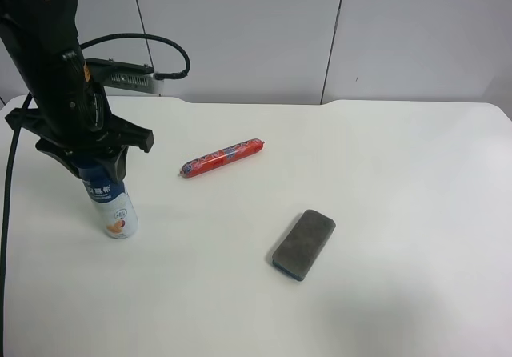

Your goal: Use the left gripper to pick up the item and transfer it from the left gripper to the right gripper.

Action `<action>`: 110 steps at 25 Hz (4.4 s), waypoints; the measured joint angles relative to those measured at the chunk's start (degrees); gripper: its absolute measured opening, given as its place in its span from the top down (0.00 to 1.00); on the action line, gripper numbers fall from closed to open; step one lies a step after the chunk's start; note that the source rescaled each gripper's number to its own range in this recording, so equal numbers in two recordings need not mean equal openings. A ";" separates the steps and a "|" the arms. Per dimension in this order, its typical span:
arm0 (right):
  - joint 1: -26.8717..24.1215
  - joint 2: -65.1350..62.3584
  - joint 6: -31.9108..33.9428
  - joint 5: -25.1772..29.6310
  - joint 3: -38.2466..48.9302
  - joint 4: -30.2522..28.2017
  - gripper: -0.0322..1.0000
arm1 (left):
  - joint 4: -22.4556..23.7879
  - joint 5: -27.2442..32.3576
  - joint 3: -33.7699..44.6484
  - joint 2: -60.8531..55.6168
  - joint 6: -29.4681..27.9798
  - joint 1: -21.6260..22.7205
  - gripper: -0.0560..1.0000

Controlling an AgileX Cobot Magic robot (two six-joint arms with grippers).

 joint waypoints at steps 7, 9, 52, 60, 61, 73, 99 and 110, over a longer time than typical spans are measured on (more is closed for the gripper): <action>0.00 0.00 0.00 0.00 0.00 0.00 0.01 | -1.55 3.58 -6.13 -3.49 1.57 0.00 0.95; 0.00 0.00 0.00 0.00 0.00 0.00 0.01 | -3.18 3.98 -6.99 -5.39 2.71 0.00 0.95; 0.00 0.00 0.00 0.00 0.00 0.00 0.01 | -46.33 2.74 -7.06 -12.12 32.44 0.00 0.95; 1.18 1.82 -1.61 0.00 0.00 0.81 0.01 | -46.33 3.94 -7.06 -12.12 32.97 0.00 0.95; 1.78 3.68 -2.51 0.07 -0.24 1.40 0.01 | -46.33 3.94 -7.06 -12.12 33.01 0.00 0.95; 16.41 30.47 -9.76 -5.68 -12.59 2.15 0.01 | -46.73 4.04 -7.06 -12.07 33.22 0.00 0.95; 41.23 64.90 -30.92 -21.49 -22.34 14.18 0.01 | -51.82 5.48 -7.06 -11.62 33.91 0.00 0.95; 41.23 68.50 -38.71 -24.76 -22.52 20.76 0.01 | -53.34 6.40 -7.06 -11.62 33.91 0.00 0.95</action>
